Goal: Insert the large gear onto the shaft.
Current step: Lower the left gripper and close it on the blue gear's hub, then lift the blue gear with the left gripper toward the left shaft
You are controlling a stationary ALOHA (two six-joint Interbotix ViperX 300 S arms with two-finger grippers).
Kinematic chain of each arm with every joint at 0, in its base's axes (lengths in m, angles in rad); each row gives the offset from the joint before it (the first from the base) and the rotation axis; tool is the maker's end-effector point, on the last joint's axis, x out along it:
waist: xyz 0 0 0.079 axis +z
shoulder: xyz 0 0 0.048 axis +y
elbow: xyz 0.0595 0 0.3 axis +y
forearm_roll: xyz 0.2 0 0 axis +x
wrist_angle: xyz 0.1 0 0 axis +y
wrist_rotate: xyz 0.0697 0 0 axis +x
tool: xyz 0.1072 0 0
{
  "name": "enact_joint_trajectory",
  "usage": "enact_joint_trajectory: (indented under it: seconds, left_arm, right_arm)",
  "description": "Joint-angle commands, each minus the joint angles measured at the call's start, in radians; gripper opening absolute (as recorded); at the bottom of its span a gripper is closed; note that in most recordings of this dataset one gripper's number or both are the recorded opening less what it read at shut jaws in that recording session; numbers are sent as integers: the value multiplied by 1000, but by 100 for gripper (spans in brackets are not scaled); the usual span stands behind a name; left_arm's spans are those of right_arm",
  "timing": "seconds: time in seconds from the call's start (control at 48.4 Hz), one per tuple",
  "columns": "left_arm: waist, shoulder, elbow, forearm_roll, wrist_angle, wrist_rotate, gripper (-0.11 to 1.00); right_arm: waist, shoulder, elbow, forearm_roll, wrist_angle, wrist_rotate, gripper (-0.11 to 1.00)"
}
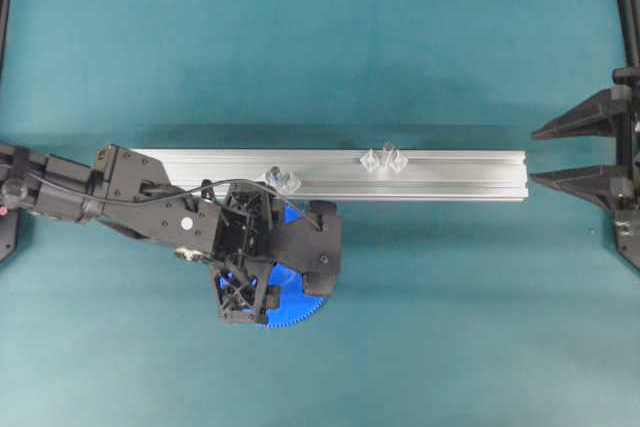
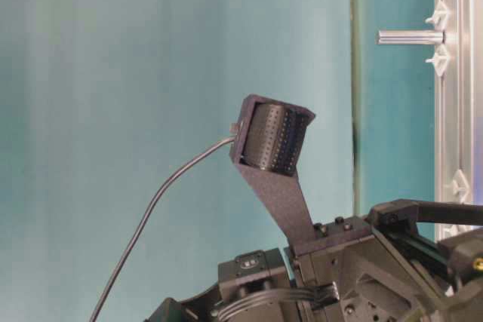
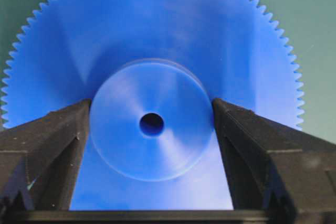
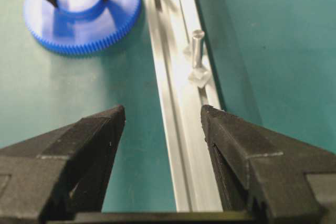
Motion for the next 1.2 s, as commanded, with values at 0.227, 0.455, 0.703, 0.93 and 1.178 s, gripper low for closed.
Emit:
enact_joint_trajectory:
  seconds: [0.227, 0.455, 0.703, 0.93, 1.178]
  left_arm:
    - [-17, -34, -3, -2, 12, 41, 79]
    - [-17, -61, -32, -2, 23, 64, 79]
    - [-18, -97, -118, 2, 147, 101, 79]
    - [-14, -120, -175, 2, 172, 173, 79]
    - [25, -147, -190, 6, 179, 184, 79]
  right_arm:
    - [15, 5, -9, 2, -5, 8, 69]
    - [15, 5, -9, 2, -6, 8, 69]
    - [17, 2, -8, 2, -8, 8, 69]
    - [17, -5, -3, 2, -8, 8, 69]
    - [17, -11, -5, 2, -5, 8, 69]
